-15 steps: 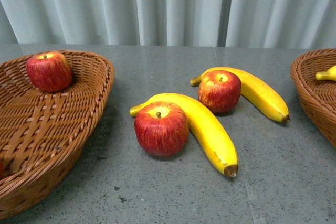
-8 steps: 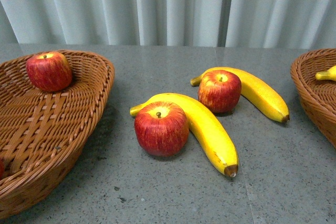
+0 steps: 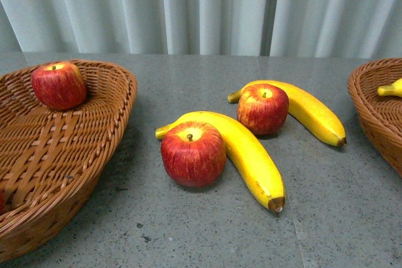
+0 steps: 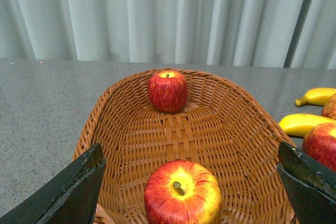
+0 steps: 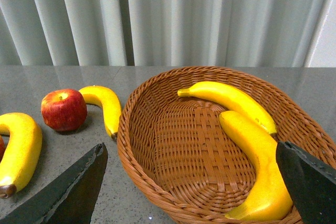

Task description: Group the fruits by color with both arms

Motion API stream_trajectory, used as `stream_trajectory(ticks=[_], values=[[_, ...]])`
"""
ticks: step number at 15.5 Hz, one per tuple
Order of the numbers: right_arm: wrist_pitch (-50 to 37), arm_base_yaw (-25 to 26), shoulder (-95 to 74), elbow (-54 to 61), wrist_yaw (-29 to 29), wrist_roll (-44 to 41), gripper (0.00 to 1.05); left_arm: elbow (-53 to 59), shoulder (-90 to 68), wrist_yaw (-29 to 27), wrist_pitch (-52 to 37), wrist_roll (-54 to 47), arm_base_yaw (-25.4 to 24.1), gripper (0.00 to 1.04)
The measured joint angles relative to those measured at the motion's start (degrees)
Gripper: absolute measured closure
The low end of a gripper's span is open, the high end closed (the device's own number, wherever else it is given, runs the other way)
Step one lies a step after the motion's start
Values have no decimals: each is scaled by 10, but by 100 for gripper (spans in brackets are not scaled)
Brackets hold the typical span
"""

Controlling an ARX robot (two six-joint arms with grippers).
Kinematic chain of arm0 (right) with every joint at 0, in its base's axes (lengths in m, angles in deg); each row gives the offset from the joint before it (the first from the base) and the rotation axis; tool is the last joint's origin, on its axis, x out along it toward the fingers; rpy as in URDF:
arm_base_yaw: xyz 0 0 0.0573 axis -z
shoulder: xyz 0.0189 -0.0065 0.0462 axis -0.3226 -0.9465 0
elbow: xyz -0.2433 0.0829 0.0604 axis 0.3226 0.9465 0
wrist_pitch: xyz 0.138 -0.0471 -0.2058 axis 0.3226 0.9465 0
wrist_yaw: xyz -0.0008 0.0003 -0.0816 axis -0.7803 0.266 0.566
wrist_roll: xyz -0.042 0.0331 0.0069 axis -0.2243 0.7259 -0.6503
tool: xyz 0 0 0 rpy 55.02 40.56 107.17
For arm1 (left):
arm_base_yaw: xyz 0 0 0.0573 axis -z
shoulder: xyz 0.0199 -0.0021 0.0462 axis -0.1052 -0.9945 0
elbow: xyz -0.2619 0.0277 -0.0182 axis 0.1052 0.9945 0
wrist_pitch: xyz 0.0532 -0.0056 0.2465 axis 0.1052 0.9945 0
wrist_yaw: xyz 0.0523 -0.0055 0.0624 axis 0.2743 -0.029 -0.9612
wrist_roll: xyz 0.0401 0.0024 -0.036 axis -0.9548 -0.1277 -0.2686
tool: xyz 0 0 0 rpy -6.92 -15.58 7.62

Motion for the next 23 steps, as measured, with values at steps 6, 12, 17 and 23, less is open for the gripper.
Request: stream_trajectory(ticks=[6,12,17,23], values=[[0,0,0,0,0,0,7,-120,-212,-253,107,105,37,7],[0,0,0,0,0,0,7,-334,-591,-97,-141,30,71,7],[0,0,0,0,0,0,7,-483,-796,40,-86,-56,211,7],[0,0,0,0,0,0,7,-510,-834,61,-51,-90,239,7]])
